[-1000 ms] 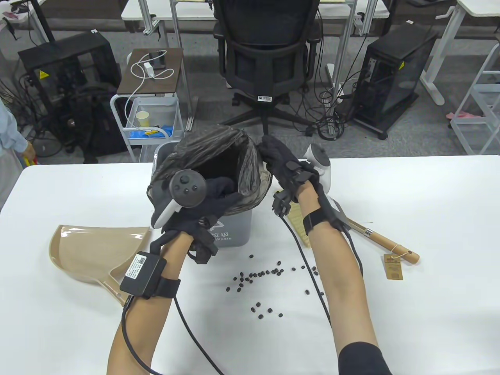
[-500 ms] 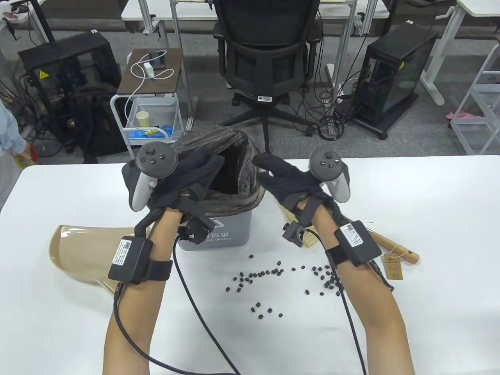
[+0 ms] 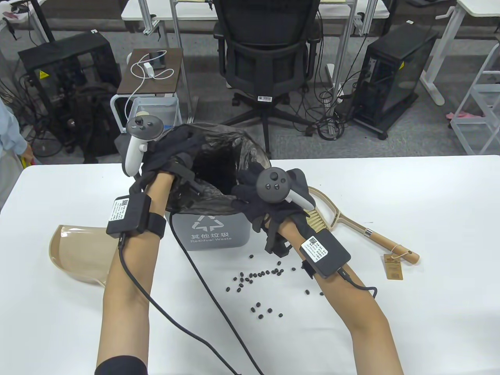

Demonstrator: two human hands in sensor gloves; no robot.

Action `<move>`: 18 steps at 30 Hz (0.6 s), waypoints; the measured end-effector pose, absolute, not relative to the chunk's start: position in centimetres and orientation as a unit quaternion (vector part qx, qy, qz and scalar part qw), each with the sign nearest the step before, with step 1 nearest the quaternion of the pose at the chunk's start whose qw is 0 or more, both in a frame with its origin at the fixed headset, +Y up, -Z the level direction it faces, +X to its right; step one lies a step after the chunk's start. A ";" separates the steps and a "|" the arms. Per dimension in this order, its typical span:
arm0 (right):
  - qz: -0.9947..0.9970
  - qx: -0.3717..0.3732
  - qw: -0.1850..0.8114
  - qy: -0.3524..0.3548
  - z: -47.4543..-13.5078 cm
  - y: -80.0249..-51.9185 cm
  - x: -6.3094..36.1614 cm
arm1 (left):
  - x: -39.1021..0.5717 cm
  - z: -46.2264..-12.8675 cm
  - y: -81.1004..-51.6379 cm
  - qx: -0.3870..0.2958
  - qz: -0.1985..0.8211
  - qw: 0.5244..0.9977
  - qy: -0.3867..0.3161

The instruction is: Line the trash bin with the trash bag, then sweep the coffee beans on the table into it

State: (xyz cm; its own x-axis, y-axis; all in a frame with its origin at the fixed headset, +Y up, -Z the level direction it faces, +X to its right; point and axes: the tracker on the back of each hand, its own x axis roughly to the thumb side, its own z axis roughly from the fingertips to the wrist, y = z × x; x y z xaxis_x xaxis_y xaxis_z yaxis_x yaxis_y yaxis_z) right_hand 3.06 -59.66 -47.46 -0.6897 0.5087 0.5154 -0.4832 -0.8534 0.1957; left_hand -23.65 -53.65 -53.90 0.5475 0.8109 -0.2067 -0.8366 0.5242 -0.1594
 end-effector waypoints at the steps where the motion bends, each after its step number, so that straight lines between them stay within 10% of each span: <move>1: 0.918 0.290 0.271 0.018 -47.5 -59.7 3.1 | -24.0 -54.1 -53.6 -0.115 0.478 0.868 0.065; 18: 0.909 0.310 0.279 0.025 -48.3 -60.0 3.3 | -32.5 -54.9 -60.7 -0.218 0.592 0.770 0.091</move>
State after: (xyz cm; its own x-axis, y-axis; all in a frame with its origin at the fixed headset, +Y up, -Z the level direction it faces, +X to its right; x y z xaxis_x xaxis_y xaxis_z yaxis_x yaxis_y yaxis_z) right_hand 3.30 -60.03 -48.25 -0.6521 0.5231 0.5488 -0.4926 -0.8425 0.2179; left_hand -32.51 -60.73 -54.89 0.2822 0.8724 -0.3990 -0.9520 0.2034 -0.2287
